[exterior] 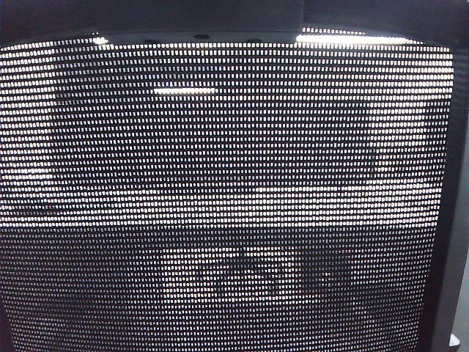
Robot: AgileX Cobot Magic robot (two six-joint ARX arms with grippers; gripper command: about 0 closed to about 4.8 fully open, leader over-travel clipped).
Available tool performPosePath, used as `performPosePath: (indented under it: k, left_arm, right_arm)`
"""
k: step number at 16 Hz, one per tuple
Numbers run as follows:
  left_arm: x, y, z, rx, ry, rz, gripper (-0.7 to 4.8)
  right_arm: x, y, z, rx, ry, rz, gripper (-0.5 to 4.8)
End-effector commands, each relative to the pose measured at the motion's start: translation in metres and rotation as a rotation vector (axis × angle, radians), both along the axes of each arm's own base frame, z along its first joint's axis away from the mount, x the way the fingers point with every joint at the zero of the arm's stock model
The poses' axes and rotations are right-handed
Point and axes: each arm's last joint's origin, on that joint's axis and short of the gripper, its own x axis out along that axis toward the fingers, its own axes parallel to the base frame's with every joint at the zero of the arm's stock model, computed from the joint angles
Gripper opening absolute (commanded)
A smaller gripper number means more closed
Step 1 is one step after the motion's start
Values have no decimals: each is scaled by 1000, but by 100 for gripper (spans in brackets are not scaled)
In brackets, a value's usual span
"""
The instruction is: Push the black chair under the table.
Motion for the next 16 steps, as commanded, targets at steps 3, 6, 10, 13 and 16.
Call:
performPosePath:
  k: [3,6,10,13,16]
  left_arm:
    - [8,-2,-21,-58,124,-85,-6]
    - [26,-4,-33,-88,59,-134,-6]
    - [28,-2,-32,-46,17,-71,-6]
    - [31,0,-36,-70,49,22,-6]
    - [33,0,-37,-64,41,28,-6]
  right_arm:
    - [-3,5,-6,5,73,189,-5]
    - [-4,6,-7,-99,24,246,-5]
    - [-2,7,-9,-96,58,258,-5]
    - [0,8,-5,-92,30,301,-5]
    - [-1,10,-4,-70,26,423,-5]
